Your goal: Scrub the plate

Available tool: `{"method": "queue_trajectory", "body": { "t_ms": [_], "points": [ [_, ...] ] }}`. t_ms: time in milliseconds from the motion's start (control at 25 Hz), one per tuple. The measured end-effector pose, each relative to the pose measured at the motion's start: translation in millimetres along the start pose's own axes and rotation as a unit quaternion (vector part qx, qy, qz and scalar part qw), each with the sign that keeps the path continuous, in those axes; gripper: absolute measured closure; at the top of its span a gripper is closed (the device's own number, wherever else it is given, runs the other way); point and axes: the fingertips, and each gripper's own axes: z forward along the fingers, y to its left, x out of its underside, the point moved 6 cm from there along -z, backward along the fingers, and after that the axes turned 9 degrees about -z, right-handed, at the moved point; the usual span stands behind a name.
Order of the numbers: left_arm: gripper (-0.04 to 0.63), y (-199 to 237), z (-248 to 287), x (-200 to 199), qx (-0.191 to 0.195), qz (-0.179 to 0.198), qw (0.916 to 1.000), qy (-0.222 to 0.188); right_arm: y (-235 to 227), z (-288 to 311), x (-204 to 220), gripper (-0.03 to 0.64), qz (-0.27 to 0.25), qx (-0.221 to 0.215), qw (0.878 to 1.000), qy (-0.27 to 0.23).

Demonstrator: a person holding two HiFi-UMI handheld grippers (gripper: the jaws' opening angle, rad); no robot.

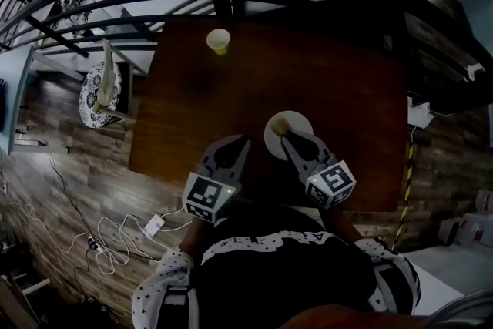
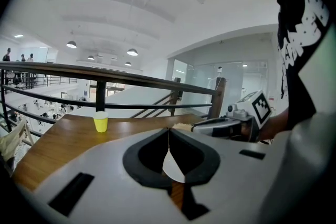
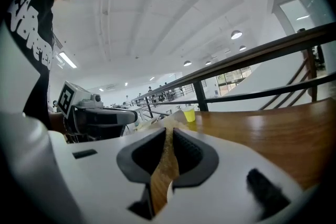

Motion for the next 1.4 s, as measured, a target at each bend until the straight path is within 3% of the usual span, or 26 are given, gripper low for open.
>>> {"method": "queue_trajectory", "body": {
  "t_ms": [560, 1400],
  "points": [
    [0.581, 26, -1, -2, -0.012, -0.010, 0.9999, 0.007, -11, 36, 18, 0.568, -0.033, 0.000, 0.998, 0.047],
    [0.581, 49, 0, -4, -0.032, -0.017, 0.9993, 0.012, -33, 74, 50, 0.568, -0.084, 0.009, 0.986, 0.142]
  ]
}}
